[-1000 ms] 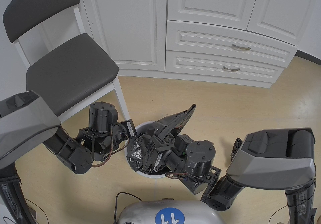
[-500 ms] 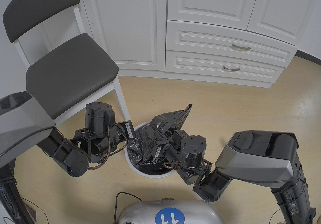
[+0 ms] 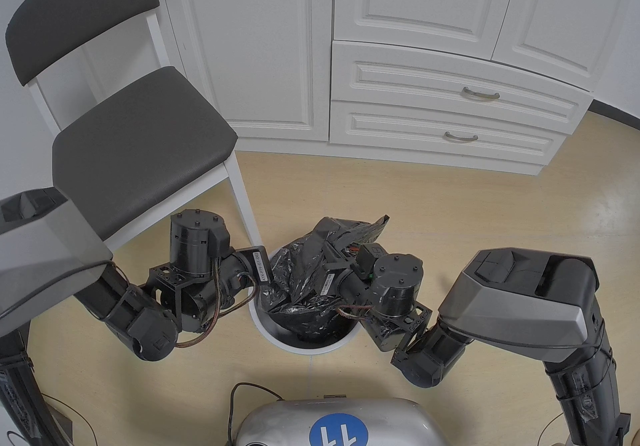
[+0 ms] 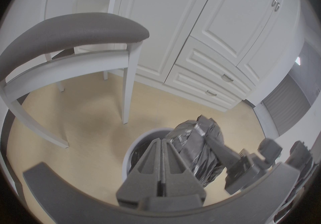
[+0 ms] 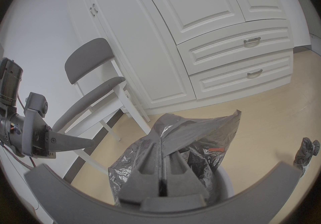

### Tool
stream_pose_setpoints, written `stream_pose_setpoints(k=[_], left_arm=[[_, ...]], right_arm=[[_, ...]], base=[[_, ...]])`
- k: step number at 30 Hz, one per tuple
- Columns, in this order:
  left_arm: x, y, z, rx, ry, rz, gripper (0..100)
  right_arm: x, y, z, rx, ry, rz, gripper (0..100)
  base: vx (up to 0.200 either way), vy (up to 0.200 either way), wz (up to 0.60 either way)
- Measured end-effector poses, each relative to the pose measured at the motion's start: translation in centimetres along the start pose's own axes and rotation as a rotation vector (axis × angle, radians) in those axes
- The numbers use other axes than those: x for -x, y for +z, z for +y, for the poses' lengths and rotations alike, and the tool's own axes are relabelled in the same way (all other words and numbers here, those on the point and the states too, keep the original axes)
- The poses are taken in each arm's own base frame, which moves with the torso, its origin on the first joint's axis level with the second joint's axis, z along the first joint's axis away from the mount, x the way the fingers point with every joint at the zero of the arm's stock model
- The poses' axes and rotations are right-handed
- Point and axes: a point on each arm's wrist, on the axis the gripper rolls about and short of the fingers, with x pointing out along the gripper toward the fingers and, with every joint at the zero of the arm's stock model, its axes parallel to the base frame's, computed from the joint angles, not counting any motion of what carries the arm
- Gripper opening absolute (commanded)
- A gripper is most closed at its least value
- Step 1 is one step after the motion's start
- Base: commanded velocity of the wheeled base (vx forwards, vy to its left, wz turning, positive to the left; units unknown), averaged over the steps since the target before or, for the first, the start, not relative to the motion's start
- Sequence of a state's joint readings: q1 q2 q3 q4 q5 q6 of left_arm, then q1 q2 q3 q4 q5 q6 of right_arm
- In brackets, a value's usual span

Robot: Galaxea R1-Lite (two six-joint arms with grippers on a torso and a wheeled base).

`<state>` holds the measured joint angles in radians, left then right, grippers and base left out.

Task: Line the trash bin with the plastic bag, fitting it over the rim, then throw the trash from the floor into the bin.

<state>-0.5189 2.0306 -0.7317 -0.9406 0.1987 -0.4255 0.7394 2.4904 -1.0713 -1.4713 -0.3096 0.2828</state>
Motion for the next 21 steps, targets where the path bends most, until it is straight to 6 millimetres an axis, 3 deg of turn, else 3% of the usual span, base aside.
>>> stream_pose_setpoints(k=[10, 21], left_arm=[[1.0, -0.7, -0.2, -0.072, -0.054, -0.079, 0], [1.8, -1.8, -0.5, -0.117, -0.071, -0.054, 0]], right_arm=[[0.2, -2.3, 0.6, 0.013, 0.015, 0.041, 0], [0.8, -5.8, 0.9, 0.039, 0.033, 0.097, 0]], base=[[0.000, 0.000, 0.00], [0.000, 0.000, 0.00]])
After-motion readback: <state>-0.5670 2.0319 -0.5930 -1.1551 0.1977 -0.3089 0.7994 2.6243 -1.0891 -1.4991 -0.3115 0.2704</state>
